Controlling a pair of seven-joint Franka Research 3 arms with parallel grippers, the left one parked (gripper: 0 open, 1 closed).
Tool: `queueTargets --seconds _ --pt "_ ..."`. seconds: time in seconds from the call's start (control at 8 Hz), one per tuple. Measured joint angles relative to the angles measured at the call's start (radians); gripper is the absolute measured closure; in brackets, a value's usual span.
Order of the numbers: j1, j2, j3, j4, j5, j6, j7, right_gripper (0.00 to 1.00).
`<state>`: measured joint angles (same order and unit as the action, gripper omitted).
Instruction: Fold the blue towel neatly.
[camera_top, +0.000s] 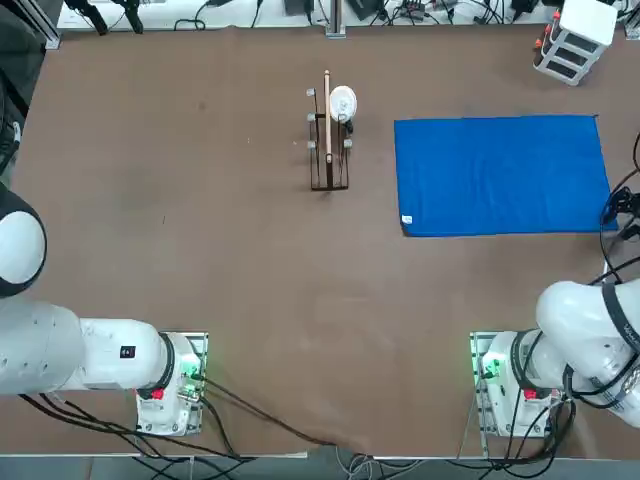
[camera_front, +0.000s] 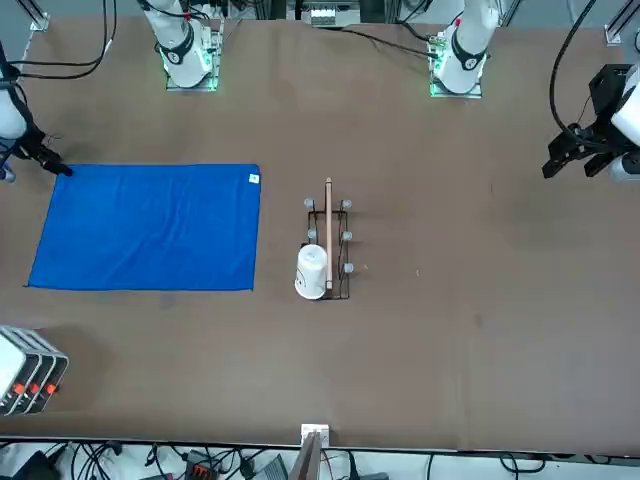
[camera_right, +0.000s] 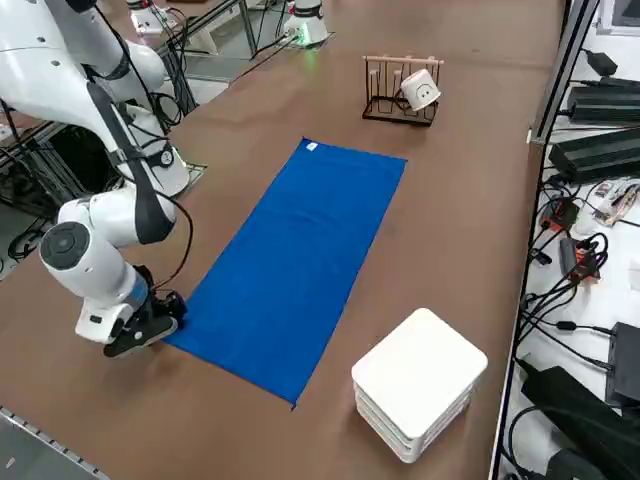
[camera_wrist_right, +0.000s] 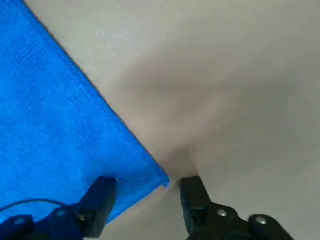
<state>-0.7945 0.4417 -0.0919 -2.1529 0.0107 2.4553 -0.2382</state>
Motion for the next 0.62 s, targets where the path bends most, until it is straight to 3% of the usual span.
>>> queueTargets --seconds 0.62 --pt "0.017 0.000 0.031 0.005 0.000 0.000 0.000 0.24"
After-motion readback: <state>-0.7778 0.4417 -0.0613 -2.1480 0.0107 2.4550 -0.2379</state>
